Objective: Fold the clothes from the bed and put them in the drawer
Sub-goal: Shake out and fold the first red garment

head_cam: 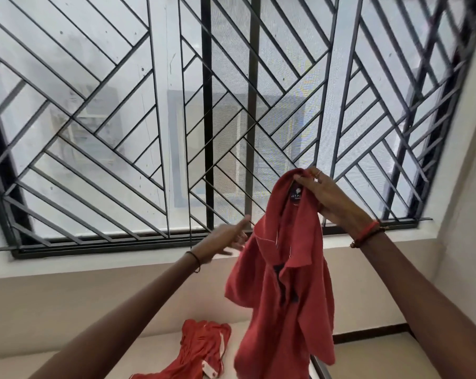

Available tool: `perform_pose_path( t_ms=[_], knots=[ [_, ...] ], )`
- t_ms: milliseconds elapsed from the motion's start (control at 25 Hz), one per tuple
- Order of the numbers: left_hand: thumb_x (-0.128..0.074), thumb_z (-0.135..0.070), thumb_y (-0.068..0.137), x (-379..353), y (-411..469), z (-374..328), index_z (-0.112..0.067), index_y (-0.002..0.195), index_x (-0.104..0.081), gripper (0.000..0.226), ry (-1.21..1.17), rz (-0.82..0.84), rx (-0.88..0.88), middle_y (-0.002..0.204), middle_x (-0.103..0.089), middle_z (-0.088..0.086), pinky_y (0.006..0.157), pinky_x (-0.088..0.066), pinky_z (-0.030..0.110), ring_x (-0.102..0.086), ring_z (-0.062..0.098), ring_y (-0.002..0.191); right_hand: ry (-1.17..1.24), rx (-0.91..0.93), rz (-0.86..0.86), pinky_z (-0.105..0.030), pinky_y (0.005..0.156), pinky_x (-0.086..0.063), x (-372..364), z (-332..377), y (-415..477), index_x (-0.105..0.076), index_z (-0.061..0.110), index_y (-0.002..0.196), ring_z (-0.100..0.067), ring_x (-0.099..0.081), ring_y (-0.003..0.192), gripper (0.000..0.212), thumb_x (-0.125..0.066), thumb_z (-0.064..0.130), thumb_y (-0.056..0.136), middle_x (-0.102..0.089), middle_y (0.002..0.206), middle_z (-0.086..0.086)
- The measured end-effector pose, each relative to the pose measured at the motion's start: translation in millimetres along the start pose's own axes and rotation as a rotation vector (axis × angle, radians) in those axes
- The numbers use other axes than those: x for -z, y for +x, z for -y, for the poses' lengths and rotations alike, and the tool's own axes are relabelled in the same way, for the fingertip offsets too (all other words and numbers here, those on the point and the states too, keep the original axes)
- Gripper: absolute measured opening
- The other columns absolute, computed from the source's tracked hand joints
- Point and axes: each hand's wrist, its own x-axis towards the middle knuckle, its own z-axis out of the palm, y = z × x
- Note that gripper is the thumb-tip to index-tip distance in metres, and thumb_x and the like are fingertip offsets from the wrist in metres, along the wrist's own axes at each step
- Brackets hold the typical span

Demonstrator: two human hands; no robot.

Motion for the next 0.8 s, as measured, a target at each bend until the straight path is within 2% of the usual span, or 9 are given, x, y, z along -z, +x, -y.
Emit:
perform_pose_path(
  t_ms=[80, 200, 280, 400, 520, 600, 680, 800],
  knots=[
    [-0.048, -0.070, 0.084, -19, -12, 3, -0.017, 0.103, -0.068, 0.059, -0.069, 0.266, 0.097, 0.096, -0.072, -0.001, 0.082, -0.050, 0.035, -0.070, 0.018, 0.093, -0.042, 0.023, 0.042, -0.022, 0.049, -0.053, -4, -3, 0, -0.054, 0.021, 0.081, -0.007, -0.060, 0.058, 0.014, -0.061, 0.012, 0.090, -0.063, 0.071, 0.002],
    [-0.055, -0.045, 0.091, -37, -13, 10, -0.020, 0.118, -0.063, 0.038, -0.224, 0.460, 0.125, 0.120, -0.067, 0.005, 0.094, -0.050, 0.046, -0.065, 0.023, 0.108, -0.038, 0.015, 0.033, -0.022, 0.051, -0.054, -2, -5, 1, -0.055, 0.022, 0.081, -0.007, -0.062, 0.058, 0.014, -0.062, 0.013, 0.089, -0.066, 0.071, 0.003],
    [-0.058, -0.033, 0.092, -38, -11, 15, -0.014, 0.122, -0.061, 0.036, -0.314, 0.507, 0.157, 0.121, -0.066, 0.005, 0.095, -0.050, 0.047, -0.064, 0.022, 0.111, -0.014, 0.008, -0.009, -0.022, 0.051, -0.054, 7, -5, 0, -0.054, 0.023, 0.082, -0.006, -0.063, 0.058, 0.014, -0.062, 0.013, 0.089, -0.068, 0.071, 0.005],
    [-0.060, -0.024, 0.092, -40, -8, 27, -0.010, 0.118, -0.063, 0.029, -0.411, 0.441, 0.133, 0.112, -0.068, 0.002, 0.097, -0.049, 0.045, -0.064, 0.018, 0.109, 0.013, 0.011, -0.073, -0.022, 0.052, -0.054, 24, -3, -2, -0.054, 0.022, 0.080, -0.006, -0.063, 0.057, 0.015, -0.061, 0.012, 0.089, -0.068, 0.069, 0.006],
    [-0.054, -0.024, 0.095, -45, -6, 31, -0.021, 0.103, -0.064, 0.013, -0.512, 0.357, 0.059, 0.114, -0.063, -0.003, 0.100, -0.044, 0.043, -0.057, 0.012, 0.116, 0.027, 0.008, -0.081, -0.024, 0.053, -0.055, 31, -3, -4, -0.055, 0.023, 0.080, -0.007, -0.063, 0.058, 0.015, -0.062, 0.013, 0.089, -0.068, 0.070, 0.005],
    [-0.052, -0.030, 0.096, -48, -4, 26, -0.024, 0.097, -0.064, 0.013, -0.613, 0.339, 0.081, 0.108, -0.065, -0.004, 0.102, -0.042, 0.044, -0.058, 0.013, 0.114, 0.033, 0.008, -0.061, -0.023, 0.052, -0.054, 31, -4, -5, -0.054, 0.022, 0.081, -0.007, -0.064, 0.057, 0.015, -0.060, 0.012, 0.090, -0.069, 0.070, 0.005],
    [-0.054, -0.038, 0.094, -51, 1, 20, -0.024, 0.096, -0.066, 0.019, -0.655, 0.303, 0.102, 0.094, -0.069, -0.004, 0.099, -0.046, 0.044, -0.064, 0.012, 0.097, 0.028, 0.010, -0.044, -0.020, 0.049, -0.053, 29, -5, -5, -0.053, 0.020, 0.082, -0.006, -0.063, 0.055, 0.014, -0.059, 0.010, 0.091, -0.068, 0.068, 0.006],
    [-0.056, -0.028, 0.094, -55, 10, 14, -0.019, 0.093, -0.060, 0.010, -0.648, 0.239, 0.081, 0.085, -0.065, -0.003, 0.078, -0.054, 0.029, -0.062, 0.008, 0.072, 0.003, 0.011, -0.038, -0.018, 0.048, -0.051, 30, -8, -2, -0.054, 0.021, 0.082, -0.004, -0.062, 0.055, 0.015, -0.058, 0.009, 0.091, -0.067, 0.067, 0.007]
  ],
)
